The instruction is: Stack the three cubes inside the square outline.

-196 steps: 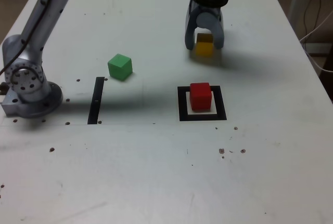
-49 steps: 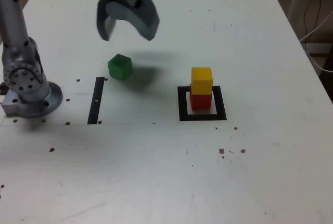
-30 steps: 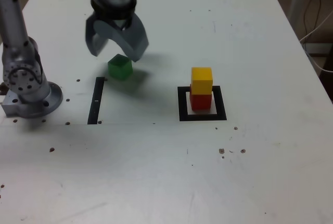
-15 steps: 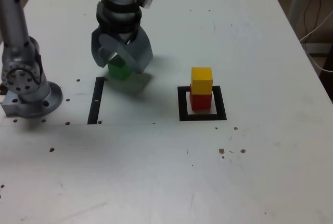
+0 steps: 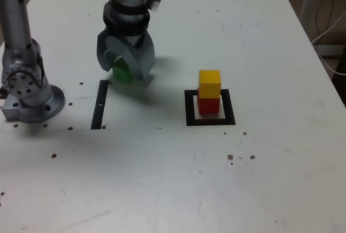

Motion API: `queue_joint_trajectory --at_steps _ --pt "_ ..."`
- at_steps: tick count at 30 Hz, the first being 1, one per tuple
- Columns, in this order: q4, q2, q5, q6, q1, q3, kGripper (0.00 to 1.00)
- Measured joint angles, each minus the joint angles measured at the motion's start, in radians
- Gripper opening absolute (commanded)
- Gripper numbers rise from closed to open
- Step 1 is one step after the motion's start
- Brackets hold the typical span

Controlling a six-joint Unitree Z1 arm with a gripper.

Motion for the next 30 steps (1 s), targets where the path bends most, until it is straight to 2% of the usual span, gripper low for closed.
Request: queue_joint_trajectory --at_steps 3,15,25,30 --pt "-0.016 0.008 -0.003 0.000 0.000 0.007 0.19" --pt "-0.023 0.006 -0.019 0.002 0.001 0.021 0.02" --pt "0.102 -0.020 -0.033 0.006 -0.002 -0.079 0.01" --pt "0.192 -0.048 -0.074 -0.014 -0.013 -0.218 0.01"
